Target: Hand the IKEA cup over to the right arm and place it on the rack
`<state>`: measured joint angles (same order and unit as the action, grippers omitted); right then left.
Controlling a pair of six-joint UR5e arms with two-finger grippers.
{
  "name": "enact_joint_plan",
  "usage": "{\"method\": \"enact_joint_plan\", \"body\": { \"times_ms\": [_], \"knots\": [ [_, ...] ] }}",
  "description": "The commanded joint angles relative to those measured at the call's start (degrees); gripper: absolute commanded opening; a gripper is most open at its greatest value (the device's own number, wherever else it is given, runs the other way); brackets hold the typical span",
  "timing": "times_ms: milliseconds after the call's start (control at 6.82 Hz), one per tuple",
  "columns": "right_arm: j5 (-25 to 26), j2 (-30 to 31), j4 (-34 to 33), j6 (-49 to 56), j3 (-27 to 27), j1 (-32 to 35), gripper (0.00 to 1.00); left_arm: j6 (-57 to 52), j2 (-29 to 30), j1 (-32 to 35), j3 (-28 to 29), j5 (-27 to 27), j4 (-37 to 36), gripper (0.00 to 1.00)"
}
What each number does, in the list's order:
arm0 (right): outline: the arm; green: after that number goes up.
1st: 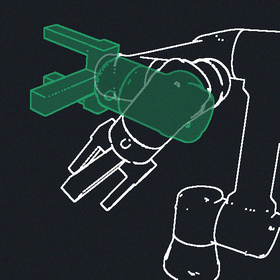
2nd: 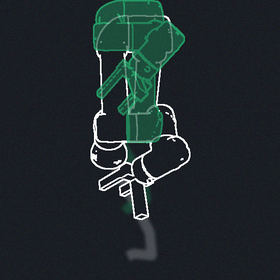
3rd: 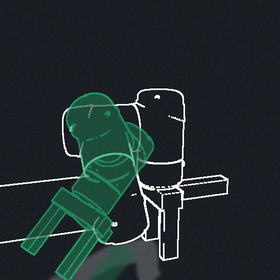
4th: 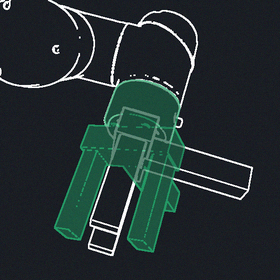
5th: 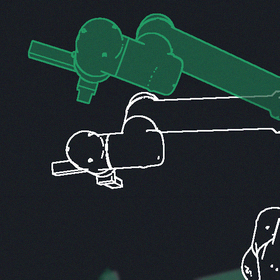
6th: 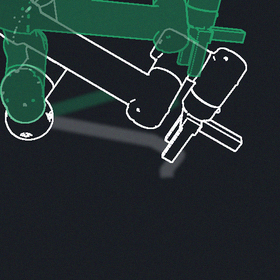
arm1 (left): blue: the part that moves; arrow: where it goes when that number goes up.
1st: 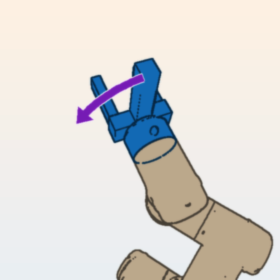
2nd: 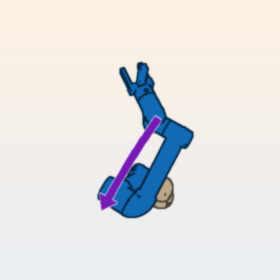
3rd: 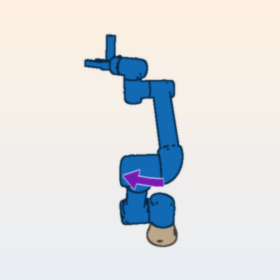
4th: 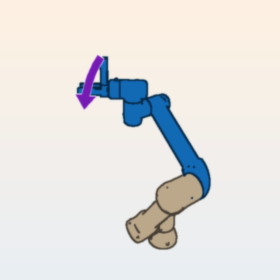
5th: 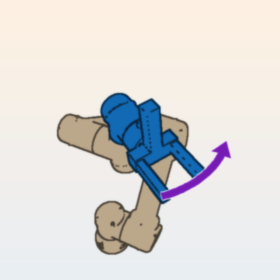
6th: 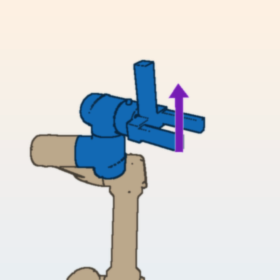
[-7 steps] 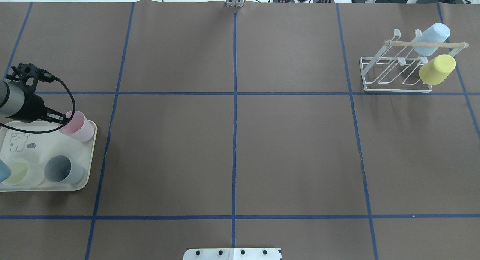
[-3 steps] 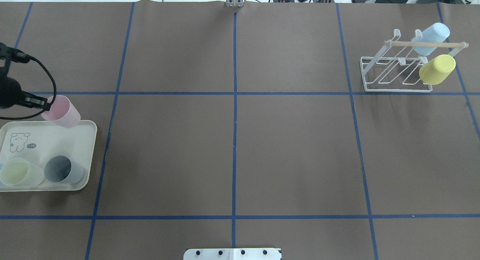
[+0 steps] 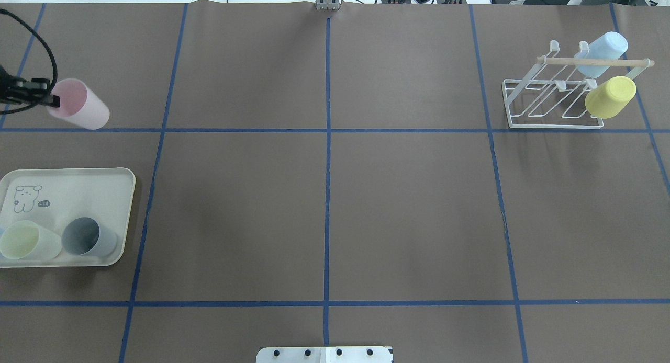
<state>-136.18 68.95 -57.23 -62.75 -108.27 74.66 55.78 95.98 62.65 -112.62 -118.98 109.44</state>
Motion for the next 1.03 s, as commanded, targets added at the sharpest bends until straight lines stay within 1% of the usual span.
{"method": "enact_joint_plan", "body": {
  "times_ms": [0,147,293,586,733,880],
  "knots": [
    [0.9,-3.2,2.6,-8.1,0.3,-2.8,1.00,28.3,8.1,-0.9,-0.4,2.2,1.9,0.00],
    [4.7,-3.6,5.8,-12.5,0.2,-5.5,1.00,39.5,8.3,-4.7,-0.5,8.4,6.7,0.00],
    [9.8,-3.7,9.9,-19.0,0.3,-9.1,1.00,48.4,8.3,-8.6,-0.1,14.7,10.7,0.00],
    [19.3,-3.8,17.7,-30.6,0.2,-15.1,1.00,67.0,8.6,-13.1,-0.1,22.7,21.5,0.00],
    [22.2,-3.8,21.2,-35.3,0.2,-17.2,1.00,75.8,8.6,-16.4,-0.2,28.6,26.3,0.00],
    [25.1,-3.8,24.6,-39.8,0.2,-19.6,1.00,83.1,8.6,-19.5,-0.4,33.3,31.8,0.00]
  ]
}}
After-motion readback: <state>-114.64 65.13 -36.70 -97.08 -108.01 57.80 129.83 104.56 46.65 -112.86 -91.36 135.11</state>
